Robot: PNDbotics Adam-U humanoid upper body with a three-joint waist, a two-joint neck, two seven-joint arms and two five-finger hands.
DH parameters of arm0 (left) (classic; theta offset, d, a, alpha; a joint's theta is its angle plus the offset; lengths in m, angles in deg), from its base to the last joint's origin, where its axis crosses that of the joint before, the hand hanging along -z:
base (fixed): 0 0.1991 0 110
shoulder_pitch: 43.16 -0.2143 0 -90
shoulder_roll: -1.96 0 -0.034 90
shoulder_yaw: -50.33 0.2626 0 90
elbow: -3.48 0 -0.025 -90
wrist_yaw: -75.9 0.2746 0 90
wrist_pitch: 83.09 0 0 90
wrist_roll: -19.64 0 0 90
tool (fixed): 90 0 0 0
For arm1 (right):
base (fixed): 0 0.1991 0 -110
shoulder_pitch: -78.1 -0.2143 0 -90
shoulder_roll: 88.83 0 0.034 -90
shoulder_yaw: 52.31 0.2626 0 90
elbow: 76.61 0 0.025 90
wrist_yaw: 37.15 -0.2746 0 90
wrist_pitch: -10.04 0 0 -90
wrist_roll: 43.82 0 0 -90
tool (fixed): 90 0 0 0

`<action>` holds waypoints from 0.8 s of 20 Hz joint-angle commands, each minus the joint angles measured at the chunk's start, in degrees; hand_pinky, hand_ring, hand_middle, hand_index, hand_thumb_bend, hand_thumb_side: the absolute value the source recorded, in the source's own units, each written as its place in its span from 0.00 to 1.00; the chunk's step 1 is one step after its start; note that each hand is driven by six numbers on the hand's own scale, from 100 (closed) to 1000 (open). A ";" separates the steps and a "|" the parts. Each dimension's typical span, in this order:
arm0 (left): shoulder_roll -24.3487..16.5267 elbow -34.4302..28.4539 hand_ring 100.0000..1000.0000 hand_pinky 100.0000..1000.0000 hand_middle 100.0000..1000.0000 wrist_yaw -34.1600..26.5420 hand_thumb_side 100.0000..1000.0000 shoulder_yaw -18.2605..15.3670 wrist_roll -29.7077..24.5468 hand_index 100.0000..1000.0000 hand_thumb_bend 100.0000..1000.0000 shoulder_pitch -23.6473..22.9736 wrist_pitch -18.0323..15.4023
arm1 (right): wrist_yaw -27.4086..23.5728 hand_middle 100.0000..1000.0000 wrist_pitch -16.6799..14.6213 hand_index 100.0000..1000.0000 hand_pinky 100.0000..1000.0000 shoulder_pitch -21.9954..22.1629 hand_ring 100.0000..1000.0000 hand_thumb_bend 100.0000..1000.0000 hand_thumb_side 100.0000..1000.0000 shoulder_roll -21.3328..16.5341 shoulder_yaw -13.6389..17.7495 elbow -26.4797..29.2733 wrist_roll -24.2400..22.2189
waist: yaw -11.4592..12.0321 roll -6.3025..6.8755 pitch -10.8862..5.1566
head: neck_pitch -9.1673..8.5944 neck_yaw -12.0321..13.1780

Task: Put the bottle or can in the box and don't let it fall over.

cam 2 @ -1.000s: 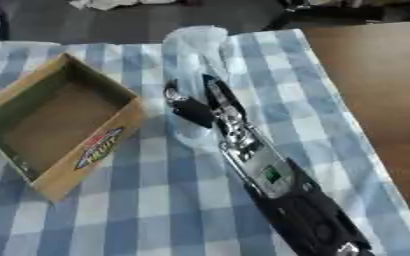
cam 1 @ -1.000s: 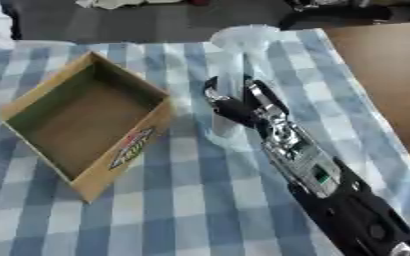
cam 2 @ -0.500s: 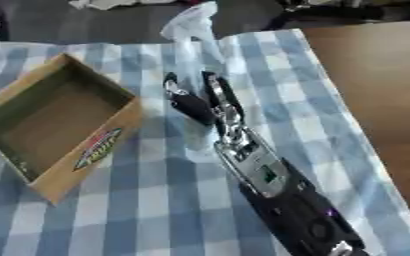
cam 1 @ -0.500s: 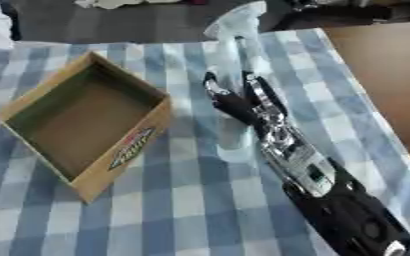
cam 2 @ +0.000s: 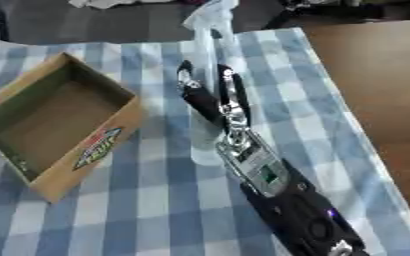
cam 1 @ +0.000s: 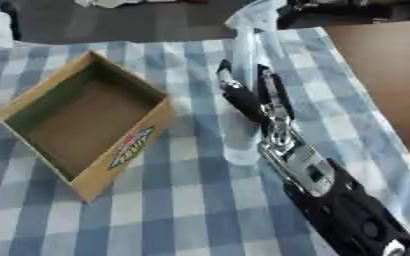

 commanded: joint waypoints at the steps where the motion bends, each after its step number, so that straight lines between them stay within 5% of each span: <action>1: -1.51 -0.90 0.62 0.69 0.57 -0.23 0.36 -0.81 0.26 0.79 0.13 0.41 -0.06 | 1.25 0.00 -0.63 0.00 0.00 -2.02 0.00 0.00 0.36 -1.08 0.49 3.33 -0.13 | -0.07 0.17 -1.03 | -0.40 -0.07; 9: -1.82 -0.93 0.62 0.69 0.57 -0.17 0.36 -0.86 0.35 0.79 0.13 0.23 -0.07 | 1.24 0.00 1.87 0.00 0.00 -5.86 0.00 0.00 0.41 -1.93 0.87 7.49 -1.75 | -0.13 0.02 -1.39 | -0.22 -0.17; 10: -1.84 -0.93 0.62 0.69 0.57 -0.17 0.36 -0.88 0.38 0.79 0.13 0.21 -0.06 | 1.01 0.00 2.38 0.00 0.00 -6.49 0.00 0.00 0.48 -1.84 0.88 7.86 -1.79 | -0.13 0.00 -1.41 | -0.21 -0.18; 11: -1.85 -0.94 0.62 0.69 0.57 -0.16 0.36 -0.87 0.39 0.79 0.13 0.22 -0.06 | 0.72 0.00 2.84 0.00 0.00 -7.40 0.00 0.00 0.41 -1.59 0.86 8.28 -1.73 | -0.08 -0.01 -1.43 | -0.18 -0.26; 16: -1.77 -1.02 0.62 0.69 0.57 -0.20 0.36 -0.70 0.25 0.79 0.13 0.56 -0.08 | 0.62 0.00 4.04 0.00 0.00 -12.17 0.00 0.00 0.41 0.81 0.16 9.84 -1.27 | 0.40 -0.06 -1.30 | -0.13 -0.86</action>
